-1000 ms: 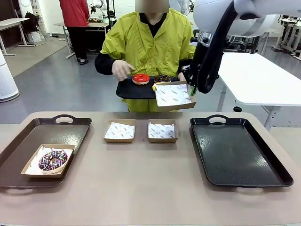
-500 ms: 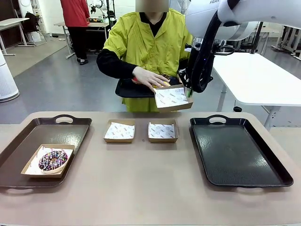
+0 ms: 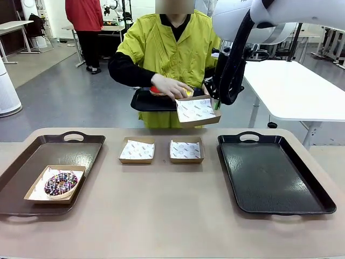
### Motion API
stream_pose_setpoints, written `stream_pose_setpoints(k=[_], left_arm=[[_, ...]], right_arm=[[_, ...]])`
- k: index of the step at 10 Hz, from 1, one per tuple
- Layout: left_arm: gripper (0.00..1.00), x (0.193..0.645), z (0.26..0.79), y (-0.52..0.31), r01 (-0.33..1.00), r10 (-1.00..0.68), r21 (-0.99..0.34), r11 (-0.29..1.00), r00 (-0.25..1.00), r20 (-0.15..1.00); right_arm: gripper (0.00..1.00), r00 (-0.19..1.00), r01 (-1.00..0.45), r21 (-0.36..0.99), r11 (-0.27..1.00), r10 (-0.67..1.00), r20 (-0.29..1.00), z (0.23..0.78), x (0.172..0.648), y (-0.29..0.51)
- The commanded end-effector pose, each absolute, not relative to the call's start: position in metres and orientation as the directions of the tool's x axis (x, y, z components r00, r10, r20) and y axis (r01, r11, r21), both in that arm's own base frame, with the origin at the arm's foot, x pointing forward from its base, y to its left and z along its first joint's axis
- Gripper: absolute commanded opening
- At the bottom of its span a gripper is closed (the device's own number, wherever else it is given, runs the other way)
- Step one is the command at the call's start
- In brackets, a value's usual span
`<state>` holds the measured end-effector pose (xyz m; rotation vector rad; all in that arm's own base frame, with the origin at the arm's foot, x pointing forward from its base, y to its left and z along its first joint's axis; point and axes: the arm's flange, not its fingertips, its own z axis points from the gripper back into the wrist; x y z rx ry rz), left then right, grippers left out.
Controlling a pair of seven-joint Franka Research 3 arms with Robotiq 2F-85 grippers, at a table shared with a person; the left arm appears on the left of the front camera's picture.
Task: Individually package the donuts and arrange them on the tray.
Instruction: Place the picked Paper togo box on the Handle tray while simultaneously picking up another Paper togo box from the table with the other hand.
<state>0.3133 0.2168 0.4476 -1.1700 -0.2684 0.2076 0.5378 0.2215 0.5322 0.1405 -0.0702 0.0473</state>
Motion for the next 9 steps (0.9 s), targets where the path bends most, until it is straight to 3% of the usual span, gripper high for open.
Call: stream_pose_setpoints(k=[1, 9], left_arm=[[1.00, 0.3125, 0.4496, 0.2182, -0.015, 0.299, -0.930, 0.366, 0.949, 0.103], [1.00, 0.3125, 0.4496, 0.2182, -0.015, 0.299, -0.930, 0.366, 0.949, 0.103]], right_arm=[[0.00, 0.997, -0.047, 0.138, 0.989, 0.038, 0.070, 0.5307, 0.5333, 0.2183], [0.00, 0.997, -0.047, 0.138, 0.989, 0.038, 0.070, 0.5307, 0.5333, 0.2183]])
